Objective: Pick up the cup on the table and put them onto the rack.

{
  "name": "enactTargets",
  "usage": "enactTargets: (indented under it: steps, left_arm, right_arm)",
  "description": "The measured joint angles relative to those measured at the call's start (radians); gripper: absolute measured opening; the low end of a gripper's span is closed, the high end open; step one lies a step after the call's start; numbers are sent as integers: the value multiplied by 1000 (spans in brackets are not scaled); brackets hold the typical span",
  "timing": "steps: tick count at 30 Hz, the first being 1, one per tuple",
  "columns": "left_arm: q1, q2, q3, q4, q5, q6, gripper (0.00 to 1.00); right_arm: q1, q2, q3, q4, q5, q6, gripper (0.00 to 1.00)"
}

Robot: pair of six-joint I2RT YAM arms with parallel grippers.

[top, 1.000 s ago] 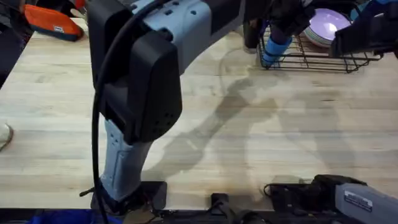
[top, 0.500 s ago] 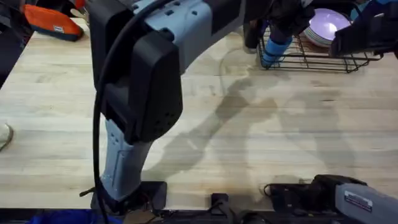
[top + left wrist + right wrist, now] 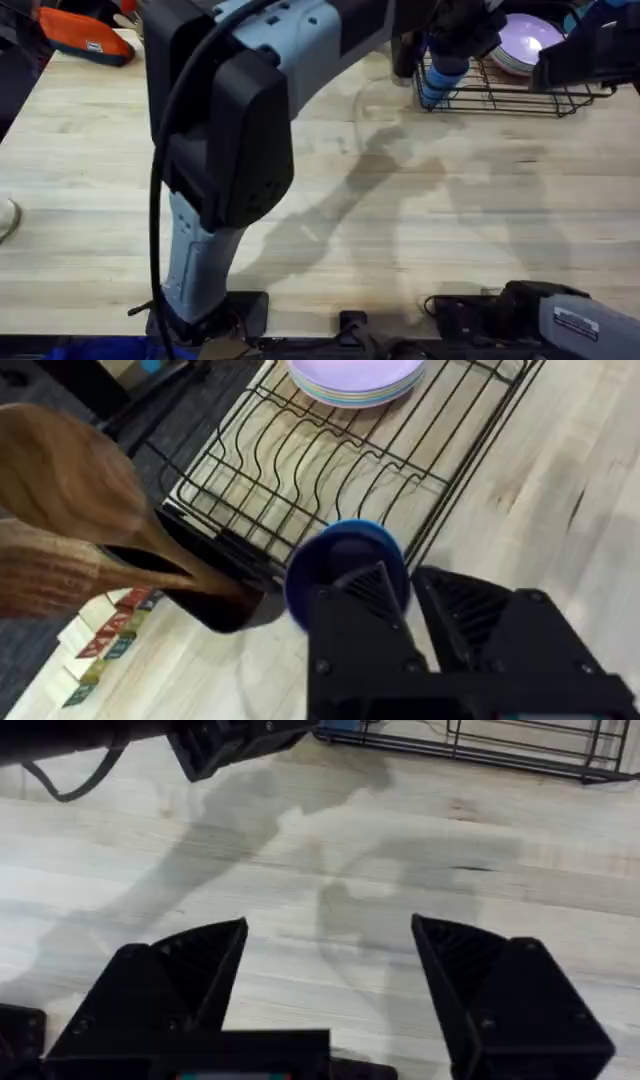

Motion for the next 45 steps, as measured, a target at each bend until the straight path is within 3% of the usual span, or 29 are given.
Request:
enactTargets:
  steps: [18,23,31,34,35,45]
  left_arm:
    - [0,0,0,33,-3,0,270]
    - [7,0,19,-29,-7,1,325]
    - [44,0,158,-164,-11,1,523]
    - [74,-1,183,-208,-11,5,919]
    - [81,-1,183,-222,-11,6,975]
    - [182,-93,183,-360,-15,7,993]
  right_arm:
    - [0,0,0,1,0,0,993]
    - [0,0,0,1,0,0,993]
    - [0,0,0,5,0,0,993]
    - [0,0,0,5,0,0,993]
    - [0,0,0,5,0,0,993]
    - [0,0,0,43,0,0,993]
